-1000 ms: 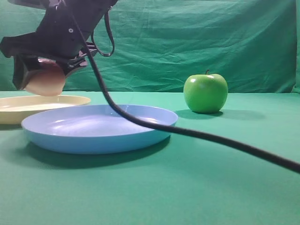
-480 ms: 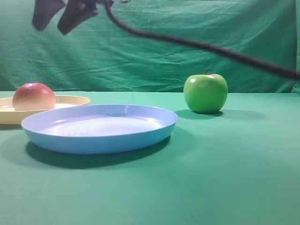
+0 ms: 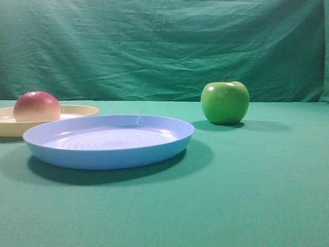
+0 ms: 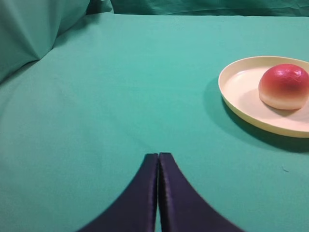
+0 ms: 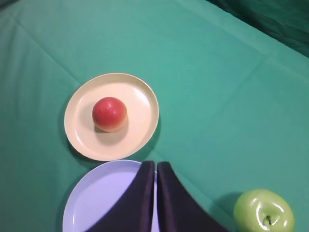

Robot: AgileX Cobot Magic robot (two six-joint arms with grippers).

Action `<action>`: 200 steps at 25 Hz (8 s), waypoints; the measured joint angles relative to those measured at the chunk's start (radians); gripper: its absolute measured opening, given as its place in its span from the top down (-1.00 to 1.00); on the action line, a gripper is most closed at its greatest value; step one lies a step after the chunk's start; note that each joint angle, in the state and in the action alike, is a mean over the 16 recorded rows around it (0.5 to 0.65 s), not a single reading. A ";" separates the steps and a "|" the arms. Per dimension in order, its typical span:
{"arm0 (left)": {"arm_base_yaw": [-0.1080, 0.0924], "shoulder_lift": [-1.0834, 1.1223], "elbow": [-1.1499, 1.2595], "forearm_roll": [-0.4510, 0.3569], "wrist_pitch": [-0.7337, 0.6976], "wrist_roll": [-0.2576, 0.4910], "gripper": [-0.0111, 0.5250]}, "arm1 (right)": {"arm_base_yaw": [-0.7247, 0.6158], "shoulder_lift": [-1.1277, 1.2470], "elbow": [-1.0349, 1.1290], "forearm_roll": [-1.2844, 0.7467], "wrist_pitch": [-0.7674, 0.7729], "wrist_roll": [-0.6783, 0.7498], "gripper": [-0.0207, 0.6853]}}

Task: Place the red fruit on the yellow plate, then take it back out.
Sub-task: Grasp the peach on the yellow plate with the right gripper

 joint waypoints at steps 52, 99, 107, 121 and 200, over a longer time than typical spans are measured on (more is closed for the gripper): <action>0.000 0.000 0.000 0.000 0.000 0.000 0.96 | -0.526 -1.518 1.518 -0.284 -0.645 0.299 0.94; 0.000 0.000 0.000 0.000 0.000 0.000 0.96 | -0.474 -1.326 1.366 -0.085 -0.590 0.275 0.94; 0.000 0.000 0.000 0.000 0.000 0.000 0.96 | -0.443 -1.103 1.106 -0.004 -0.475 0.190 0.94; 0.000 0.000 0.000 0.000 0.000 0.000 0.96 | -0.440 -1.021 0.998 0.082 -0.431 0.098 0.94; 0.000 0.000 0.000 0.000 0.000 0.000 0.96 | 0.230 0.881 -0.309 0.092 -0.615 -0.231 -0.47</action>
